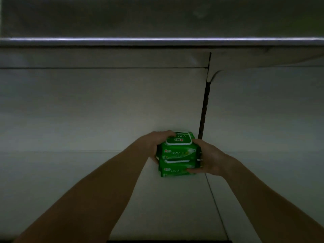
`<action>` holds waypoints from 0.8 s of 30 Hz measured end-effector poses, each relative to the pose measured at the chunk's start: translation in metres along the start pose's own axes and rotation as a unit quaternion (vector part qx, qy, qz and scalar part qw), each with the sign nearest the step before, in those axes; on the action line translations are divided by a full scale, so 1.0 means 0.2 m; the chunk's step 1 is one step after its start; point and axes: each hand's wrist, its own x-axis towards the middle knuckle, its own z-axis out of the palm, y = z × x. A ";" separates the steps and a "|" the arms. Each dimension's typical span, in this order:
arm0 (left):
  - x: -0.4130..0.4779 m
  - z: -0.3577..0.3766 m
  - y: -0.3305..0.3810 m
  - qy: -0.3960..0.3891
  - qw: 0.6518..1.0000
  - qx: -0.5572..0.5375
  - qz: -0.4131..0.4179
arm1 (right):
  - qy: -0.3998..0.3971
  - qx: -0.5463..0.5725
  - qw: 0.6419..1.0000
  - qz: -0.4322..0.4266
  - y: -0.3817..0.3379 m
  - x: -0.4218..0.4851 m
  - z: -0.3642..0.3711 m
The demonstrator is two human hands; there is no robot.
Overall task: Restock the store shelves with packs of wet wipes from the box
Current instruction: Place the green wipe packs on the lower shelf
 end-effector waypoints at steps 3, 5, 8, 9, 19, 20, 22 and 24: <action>0.01 -0.01 0.01 0.021 1.000 0.006 -0.002 | -0.002 -0.088 0.996 0.004 -0.05 0.03 -0.04; 0.01 -0.01 0.02 0.044 0.999 0.031 0.002 | 0.023 -0.161 0.987 -0.012 -0.09 0.04 -0.05; -0.01 -0.02 0.03 0.059 0.995 0.077 0.000 | 0.067 -0.244 0.965 -0.063 -0.12 0.07 -0.05; -0.01 -0.02 0.03 0.059 0.995 0.086 -0.001 | 0.067 -0.261 0.960 -0.081 -0.13 0.07 -0.04; -0.03 -0.06 0.00 0.086 0.995 0.051 0.012 | 0.029 -0.293 0.951 -0.099 -0.12 0.07 -0.07; -0.03 -0.06 -0.01 0.086 0.995 0.043 0.013 | 0.032 -0.296 0.950 -0.094 -0.12 0.07 -0.07; -0.04 -0.05 -0.03 0.073 0.997 0.024 0.006 | 0.032 -0.292 0.953 -0.078 -0.11 0.07 -0.08; -0.05 -0.06 -0.04 0.057 0.998 0.021 -0.005 | 0.012 -0.279 0.958 -0.065 -0.11 0.06 -0.08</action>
